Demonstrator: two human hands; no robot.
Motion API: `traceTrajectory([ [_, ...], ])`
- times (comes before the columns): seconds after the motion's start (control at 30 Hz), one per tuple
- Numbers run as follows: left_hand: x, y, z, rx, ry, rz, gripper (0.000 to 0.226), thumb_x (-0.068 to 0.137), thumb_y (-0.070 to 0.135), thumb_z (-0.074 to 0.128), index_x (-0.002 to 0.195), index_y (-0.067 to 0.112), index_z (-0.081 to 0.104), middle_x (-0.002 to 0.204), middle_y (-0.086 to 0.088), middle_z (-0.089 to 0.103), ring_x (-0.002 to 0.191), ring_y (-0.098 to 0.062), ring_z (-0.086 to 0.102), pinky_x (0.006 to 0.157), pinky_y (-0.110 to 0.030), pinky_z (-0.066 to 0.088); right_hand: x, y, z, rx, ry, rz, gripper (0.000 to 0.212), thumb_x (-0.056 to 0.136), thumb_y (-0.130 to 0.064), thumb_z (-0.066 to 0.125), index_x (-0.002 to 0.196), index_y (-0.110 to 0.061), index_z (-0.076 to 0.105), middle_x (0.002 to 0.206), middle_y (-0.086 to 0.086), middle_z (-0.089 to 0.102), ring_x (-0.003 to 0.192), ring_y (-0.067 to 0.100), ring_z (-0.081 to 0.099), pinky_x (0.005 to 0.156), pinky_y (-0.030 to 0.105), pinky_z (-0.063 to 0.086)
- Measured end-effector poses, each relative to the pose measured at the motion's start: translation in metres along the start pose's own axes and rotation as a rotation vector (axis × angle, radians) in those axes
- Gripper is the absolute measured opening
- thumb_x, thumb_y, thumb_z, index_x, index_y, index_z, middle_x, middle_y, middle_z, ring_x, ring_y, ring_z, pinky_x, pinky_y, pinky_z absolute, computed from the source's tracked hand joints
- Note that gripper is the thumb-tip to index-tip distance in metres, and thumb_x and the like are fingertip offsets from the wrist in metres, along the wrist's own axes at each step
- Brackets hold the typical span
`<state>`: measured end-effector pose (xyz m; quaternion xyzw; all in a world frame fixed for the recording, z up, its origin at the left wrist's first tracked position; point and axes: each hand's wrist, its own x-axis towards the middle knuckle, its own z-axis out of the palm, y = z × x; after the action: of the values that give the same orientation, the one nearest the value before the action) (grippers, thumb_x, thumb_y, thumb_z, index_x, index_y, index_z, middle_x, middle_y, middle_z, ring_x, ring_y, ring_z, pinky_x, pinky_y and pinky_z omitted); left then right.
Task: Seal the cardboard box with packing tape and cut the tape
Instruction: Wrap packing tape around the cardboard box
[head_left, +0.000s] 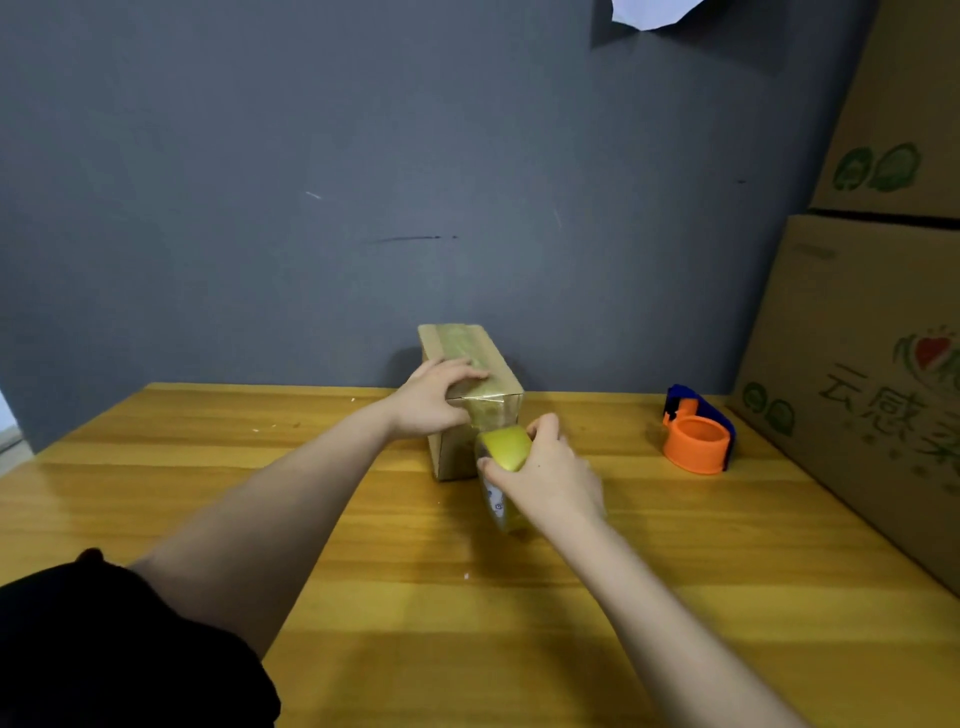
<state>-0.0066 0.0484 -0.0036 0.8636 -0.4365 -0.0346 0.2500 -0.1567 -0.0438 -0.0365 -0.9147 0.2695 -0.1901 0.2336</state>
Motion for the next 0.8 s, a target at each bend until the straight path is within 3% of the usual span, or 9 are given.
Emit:
traceTrajectory([
  [0.07, 0.001, 0.005, -0.002, -0.094, 0.018, 0.006, 0.063, 0.071, 0.03, 0.044, 0.133, 0.022, 0.049, 0.148, -0.004, 0.038, 0.14, -0.023, 0.024, 0.113, -0.03, 0.016, -0.006, -0.005, 0.004, 0.053, -0.022, 0.018, 0.064, 0.075, -0.06, 0.063, 0.116, -0.019, 0.037, 0.12, 0.004, 0.058, 0.107, 0.03, 0.06, 0.078, 0.036, 0.046],
  [0.13, 0.002, 0.007, -0.002, -0.129, 0.027, 0.01, 0.046, 0.087, 0.023, 0.04, 0.132, 0.016, 0.05, 0.144, -0.005, 0.043, 0.136, -0.02, 0.032, 0.112, -0.03, 0.022, -0.011, -0.01, 0.009, 0.109, -0.042, 0.039, 0.064, 0.074, -0.06, 0.064, 0.114, -0.019, 0.036, 0.117, 0.004, 0.059, 0.106, 0.03, 0.06, 0.079, 0.037, 0.047],
  [0.27, 0.008, 0.002, 0.004, -0.099, 0.016, 0.02, 0.049, 0.091, 0.025, 0.028, 0.136, 0.018, 0.047, 0.147, -0.004, 0.04, 0.137, -0.018, 0.029, 0.114, -0.028, 0.017, -0.014, -0.017, 0.016, 0.184, -0.052, 0.074, 0.063, 0.074, -0.06, 0.064, 0.111, -0.019, 0.034, 0.111, 0.005, 0.063, 0.1, 0.031, 0.063, 0.077, 0.037, 0.048],
  [0.4, 0.016, -0.002, 0.008, -0.109, 0.072, 0.019, 0.043, 0.096, 0.012, 0.03, 0.133, 0.021, 0.05, 0.145, 0.0, 0.043, 0.136, -0.016, 0.031, 0.113, -0.028, 0.017, -0.01, -0.017, 0.02, 0.243, -0.045, 0.103, 0.064, 0.073, -0.06, 0.065, 0.112, -0.02, 0.033, 0.11, 0.004, 0.064, 0.098, 0.03, 0.063, 0.074, 0.035, 0.046],
  [0.63, 0.027, -0.012, 0.011, 0.017, 0.101, -0.096, 0.046, 0.093, 0.057, 0.034, 0.137, 0.045, 0.038, 0.148, 0.004, 0.033, 0.138, -0.025, 0.017, 0.114, -0.044, 0.018, -0.008, -0.013, 0.034, 0.256, -0.036, 0.099, 0.063, 0.073, -0.061, 0.065, 0.11, -0.022, 0.031, 0.107, 0.004, 0.065, 0.096, 0.03, 0.063, 0.075, 0.037, 0.051],
  [0.73, 0.032, -0.013, 0.01, -0.102, 0.083, -0.111, 0.046, 0.086, 0.062, 0.045, 0.13, 0.046, 0.047, 0.15, -0.001, 0.027, 0.142, -0.026, 0.008, 0.117, -0.045, 0.008, -0.008, -0.012, 0.036, 0.27, -0.028, 0.099, 0.064, 0.073, -0.062, 0.065, 0.11, -0.023, 0.031, 0.108, 0.004, 0.066, 0.095, 0.031, 0.064, 0.075, 0.038, 0.051],
  [0.8, 0.033, -0.013, 0.011, -0.179, 0.074, -0.07, 0.051, 0.082, 0.06, 0.054, 0.129, 0.039, 0.049, 0.151, -0.001, 0.03, 0.144, -0.024, 0.012, 0.116, -0.041, 0.009, -0.01, -0.011, 0.036, 0.281, -0.032, 0.097, 0.064, 0.073, -0.062, 0.065, 0.11, -0.023, 0.03, 0.108, 0.004, 0.065, 0.095, 0.031, 0.064, 0.074, 0.037, 0.05],
])
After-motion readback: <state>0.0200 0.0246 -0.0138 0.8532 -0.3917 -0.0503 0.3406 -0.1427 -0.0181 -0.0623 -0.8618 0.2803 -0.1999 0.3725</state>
